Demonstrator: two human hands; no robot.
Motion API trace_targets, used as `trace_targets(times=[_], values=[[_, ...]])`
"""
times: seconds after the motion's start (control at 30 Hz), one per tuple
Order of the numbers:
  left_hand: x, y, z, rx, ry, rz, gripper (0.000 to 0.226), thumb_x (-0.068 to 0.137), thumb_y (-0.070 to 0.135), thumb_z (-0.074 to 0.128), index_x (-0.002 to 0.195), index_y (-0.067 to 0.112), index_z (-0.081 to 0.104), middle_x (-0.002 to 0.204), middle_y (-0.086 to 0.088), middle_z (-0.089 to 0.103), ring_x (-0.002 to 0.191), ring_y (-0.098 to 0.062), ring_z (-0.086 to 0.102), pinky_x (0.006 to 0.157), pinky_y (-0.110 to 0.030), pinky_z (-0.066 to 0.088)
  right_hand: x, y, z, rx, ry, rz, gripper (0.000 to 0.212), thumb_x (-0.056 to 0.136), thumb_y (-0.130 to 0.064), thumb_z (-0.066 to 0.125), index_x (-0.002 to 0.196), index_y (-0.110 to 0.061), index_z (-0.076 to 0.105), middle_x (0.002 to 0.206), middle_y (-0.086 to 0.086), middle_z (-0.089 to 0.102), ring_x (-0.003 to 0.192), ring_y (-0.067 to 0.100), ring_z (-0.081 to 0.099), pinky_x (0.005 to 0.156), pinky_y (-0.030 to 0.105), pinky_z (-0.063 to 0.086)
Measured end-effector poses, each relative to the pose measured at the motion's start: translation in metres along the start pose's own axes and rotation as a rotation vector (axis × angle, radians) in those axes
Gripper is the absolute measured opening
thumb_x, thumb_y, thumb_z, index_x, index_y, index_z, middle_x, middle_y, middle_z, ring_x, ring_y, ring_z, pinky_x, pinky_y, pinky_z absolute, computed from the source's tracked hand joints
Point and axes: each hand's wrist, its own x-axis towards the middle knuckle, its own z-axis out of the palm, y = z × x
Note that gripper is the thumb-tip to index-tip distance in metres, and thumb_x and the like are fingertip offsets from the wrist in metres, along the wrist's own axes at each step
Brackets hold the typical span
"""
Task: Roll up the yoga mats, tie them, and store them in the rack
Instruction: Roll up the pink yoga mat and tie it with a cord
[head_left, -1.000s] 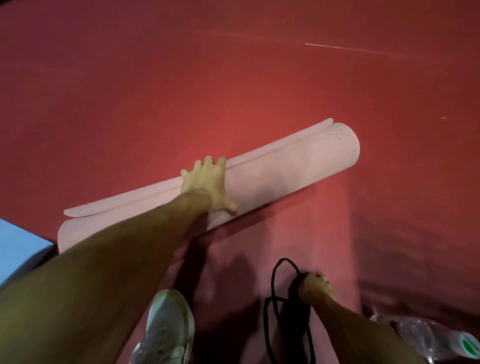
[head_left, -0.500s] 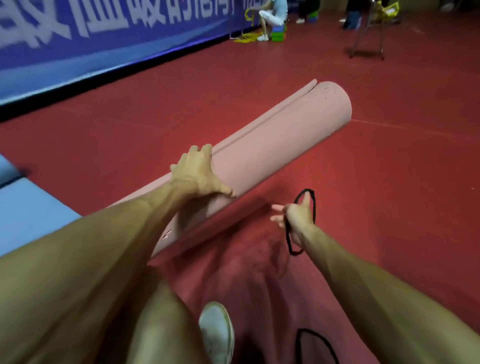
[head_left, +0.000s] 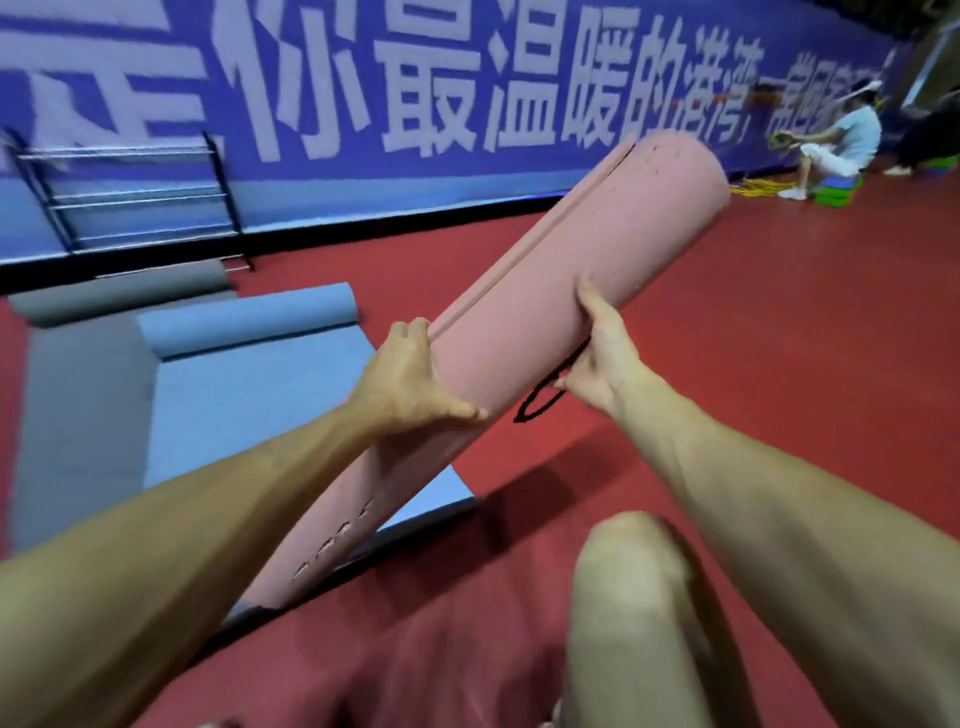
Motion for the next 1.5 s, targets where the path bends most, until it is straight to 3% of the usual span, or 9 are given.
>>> trace_targets(times=[0.27,0.37,0.63,0.73,0.83,1.0,1.17,1.3,1.5], values=[[-0.045,-0.087,-0.052,0.016,-0.042,-0.099,0.141,0.05,0.046,0.091,0.151,0.022,-0.004,0.156,-0.004,0.017,0.138,-0.024,0.032,0.107,-0.04,0.034,0.014,0.053,0.111,-0.232,-0.057,-0.019,0.063,0.064,-0.057,0.078,0.107,-0.016,0.059,0.095,0.0,0.072,0.082,0.016,0.068,0.077,0.041,0.057],[-0.054,-0.105,-0.051,-0.069,-0.094,-0.139,0.15,0.049,0.041,0.092,0.149,0.028,-0.019,0.151,-0.007,0.023,0.135,-0.021,0.033,0.109,-0.038,0.033,0.013,0.069,0.125,-0.314,-0.07,-0.054,0.094,0.039,-0.065,0.08,0.115,-0.014,0.056,0.101,-0.001,0.072,0.084,0.015,0.07,0.067,0.04,0.058],[-0.057,-0.104,-0.034,-0.826,-0.003,-0.371,0.047,0.075,0.011,0.07,0.109,0.017,0.039,0.131,0.003,0.049,0.102,0.0,0.055,0.08,-0.026,0.048,0.022,0.105,0.118,-0.523,-0.137,-0.222,0.099,0.039,-0.05,0.092,0.119,-0.02,0.042,0.112,-0.009,0.061,0.101,0.009,0.063,0.089,0.036,0.053],[-0.055,-0.105,-0.041,-0.817,0.012,-0.427,0.065,0.068,0.029,0.066,0.123,0.023,0.031,0.124,0.002,0.05,0.106,-0.015,0.059,0.09,-0.041,0.05,0.018,0.115,0.115,-0.667,-0.181,-0.196,0.113,0.033,-0.057,0.09,0.126,-0.022,0.036,0.116,-0.01,0.058,0.105,0.01,0.06,0.093,0.038,0.052],[-0.062,-0.107,-0.049,-0.661,-0.035,-0.387,0.081,0.084,0.042,0.068,0.14,0.038,0.011,0.108,0.002,0.055,0.095,-0.01,0.061,0.079,-0.028,0.047,0.008,0.124,0.11,-0.772,-0.233,-0.147,0.113,0.029,-0.062,0.089,0.121,-0.026,0.033,0.113,-0.011,0.058,0.102,0.013,0.062,0.082,0.044,0.056],[-0.058,-0.106,-0.061,-0.593,0.125,-0.378,0.094,0.051,0.081,0.069,0.118,0.018,0.051,0.119,-0.001,0.057,0.096,-0.003,0.059,0.073,-0.02,0.043,-0.012,0.132,0.109,-0.928,-0.33,-0.098,0.099,0.042,-0.053,0.092,0.112,-0.019,0.03,0.114,-0.009,0.054,0.103,0.011,0.056,0.079,0.032,0.051],[-0.06,-0.09,-0.077,-0.562,0.256,-0.316,0.127,0.049,0.067,0.08,0.148,0.032,0.007,0.116,0.019,0.047,0.111,-0.006,0.054,0.095,-0.029,0.044,-0.029,0.135,0.118,-0.971,-0.336,-0.085,0.095,0.051,-0.047,0.092,0.116,-0.017,0.029,0.116,-0.007,0.053,0.1,0.012,0.051,0.075,0.027,0.043],[-0.061,-0.086,-0.081,-0.453,0.331,-0.265,0.092,0.045,0.067,0.083,0.123,0.035,0.044,0.113,0.017,0.056,0.106,-0.003,0.056,0.09,-0.028,0.049,-0.032,0.127,0.116,-1.006,-0.358,-0.122,0.09,0.047,-0.04,0.095,0.115,-0.019,0.04,0.112,-0.008,0.055,0.095,0.008,0.055,0.067,0.024,0.046],[-0.06,-0.095,-0.083,-0.489,0.429,-0.286,0.087,0.052,0.053,0.087,0.124,0.027,0.047,0.105,0.022,0.056,0.098,0.002,0.059,0.088,-0.031,0.053,-0.02,0.115,0.118,-0.603,-0.323,-0.176,0.059,0.048,-0.005,0.088,0.102,-0.019,0.068,0.106,-0.003,0.071,0.093,0.011,0.067,0.076,0.031,0.055]])
